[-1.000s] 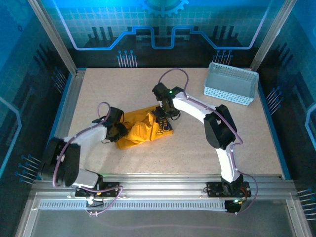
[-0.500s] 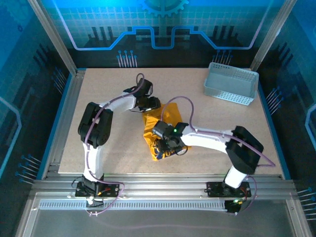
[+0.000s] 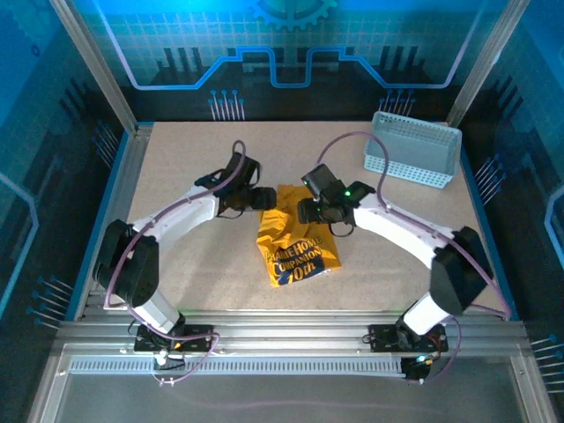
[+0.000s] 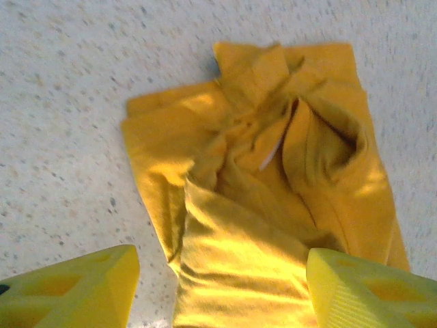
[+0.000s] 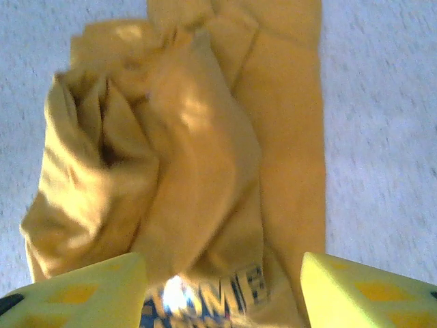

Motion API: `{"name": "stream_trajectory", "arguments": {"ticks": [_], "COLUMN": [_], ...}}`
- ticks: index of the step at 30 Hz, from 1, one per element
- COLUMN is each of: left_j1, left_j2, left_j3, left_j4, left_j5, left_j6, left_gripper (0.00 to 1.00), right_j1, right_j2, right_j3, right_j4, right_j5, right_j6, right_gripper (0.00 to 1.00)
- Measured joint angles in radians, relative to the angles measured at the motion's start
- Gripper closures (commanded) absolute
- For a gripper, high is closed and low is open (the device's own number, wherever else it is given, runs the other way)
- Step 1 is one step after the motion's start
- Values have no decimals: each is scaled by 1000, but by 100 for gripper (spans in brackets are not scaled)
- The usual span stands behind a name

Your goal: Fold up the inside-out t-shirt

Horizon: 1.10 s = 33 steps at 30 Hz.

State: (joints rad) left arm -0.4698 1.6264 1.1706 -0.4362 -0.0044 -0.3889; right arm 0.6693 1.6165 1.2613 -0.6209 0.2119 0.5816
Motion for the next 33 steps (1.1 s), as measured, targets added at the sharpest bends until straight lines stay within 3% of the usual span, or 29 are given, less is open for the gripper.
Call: {"name": "stream_trajectory", "arguments": {"ticks": [7, 9, 17, 21, 25, 30, 33], "left_j1": [-74, -79, -77, -69, -31, 48, 77], "left_j2": [75, 94, 140, 140, 138, 129, 129], "left_j3": [-16, -16, -15, -15, -16, -34, -35], "left_j4": [27, 33, 69, 95, 134, 178, 181], "left_j5": [-24, -34, -89, -101, -104, -97, -81], "left_j6": [33, 35, 21, -3, -51, -93, -92], "left_gripper": [36, 44, 81, 93, 100, 98, 72], "right_j1": [-40, -45, -73, -80, -112, -203, -251], "right_j2": [208, 241, 317, 314, 301, 267, 261], "right_j3": [125, 139, 179, 196, 198, 189, 182], "right_j4": [46, 47, 46, 46, 45, 54, 64], "right_j5": [-72, -79, -89, -82, -95, -157, -202], "right_j6": [-101, -116, -161, -178, -183, -183, -183], "right_gripper": [41, 46, 90, 100, 100, 98, 78]}}
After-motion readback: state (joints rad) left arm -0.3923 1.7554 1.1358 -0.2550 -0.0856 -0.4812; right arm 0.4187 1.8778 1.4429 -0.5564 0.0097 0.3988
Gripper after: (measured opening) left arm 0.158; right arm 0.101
